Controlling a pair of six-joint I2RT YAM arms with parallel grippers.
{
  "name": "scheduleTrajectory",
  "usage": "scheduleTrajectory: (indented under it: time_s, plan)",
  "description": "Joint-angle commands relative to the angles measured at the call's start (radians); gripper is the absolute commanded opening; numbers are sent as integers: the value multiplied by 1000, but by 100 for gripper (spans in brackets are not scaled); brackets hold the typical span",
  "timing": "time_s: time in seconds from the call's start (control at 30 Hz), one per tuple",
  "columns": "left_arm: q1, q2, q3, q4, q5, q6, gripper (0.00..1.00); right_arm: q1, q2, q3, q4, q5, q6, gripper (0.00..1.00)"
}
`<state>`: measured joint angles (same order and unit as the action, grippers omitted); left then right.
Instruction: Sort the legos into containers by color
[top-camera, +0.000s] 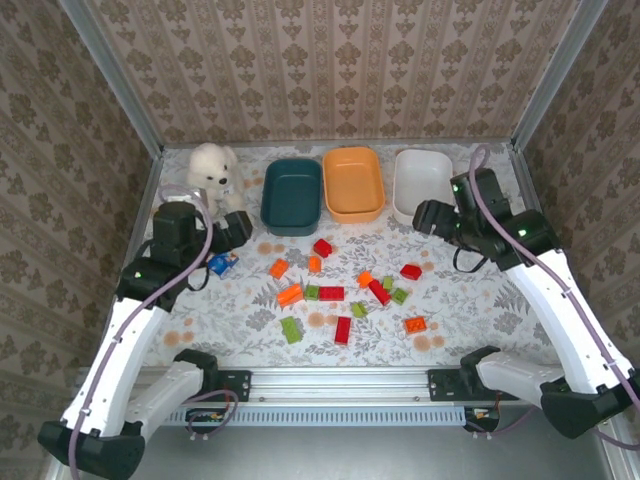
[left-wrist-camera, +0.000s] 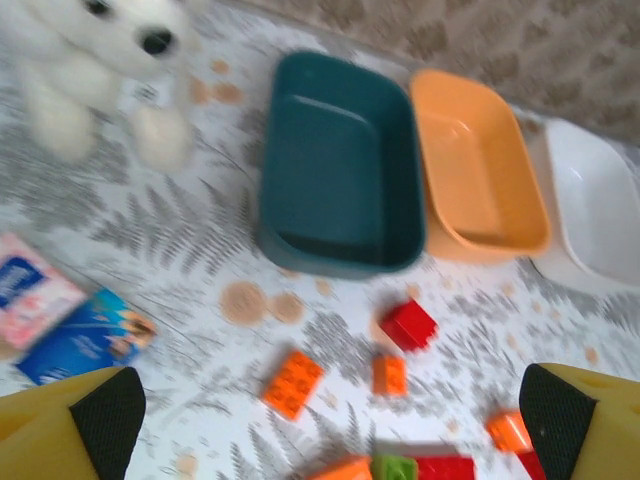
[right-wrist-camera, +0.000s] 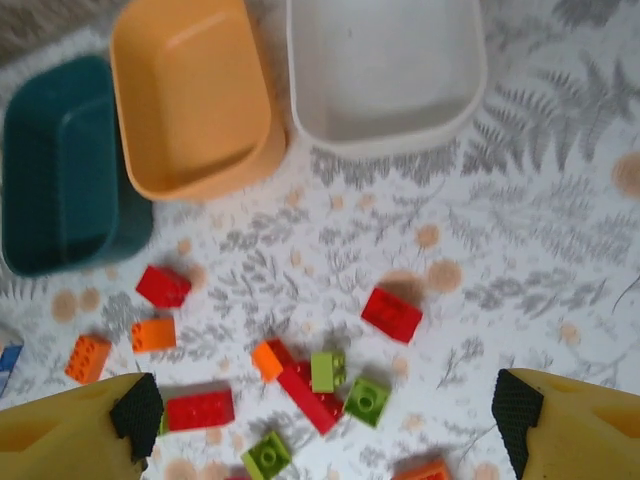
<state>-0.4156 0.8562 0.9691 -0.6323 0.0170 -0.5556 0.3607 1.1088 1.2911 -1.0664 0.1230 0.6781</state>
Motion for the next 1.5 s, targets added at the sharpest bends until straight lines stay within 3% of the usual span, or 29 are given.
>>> scheduleTrajectory:
  time_s: [0.0, 0.2, 0.43, 0.63, 0.83, 1.13, 1.47]
  plan:
    - [-101, 28, -55, 56, 44, -71, 100, 3, 17, -109, -5, -58, 71, 86]
    - [-260, 84, -104, 165, 4, -143, 100, -14, 96, -314, 201, -132, 125, 82]
    - [-342, 129, -126, 265, 22, -165, 100, -120, 186, -486, 482, -257, 196, 78]
    - [-363, 144, -141, 306, 28, -175, 100, -153, 275, -492, 556, -277, 199, 73]
    - [-367, 159, -126, 311, 24, -171, 100, -164, 383, -476, 598, -293, 205, 58]
    - [-377, 148, -132, 309, 8, -178, 100, -177, 430, -483, 614, -301, 215, 51]
    - [-380, 147, -130, 313, 8, -178, 100, -178, 439, -445, 630, -291, 194, 19]
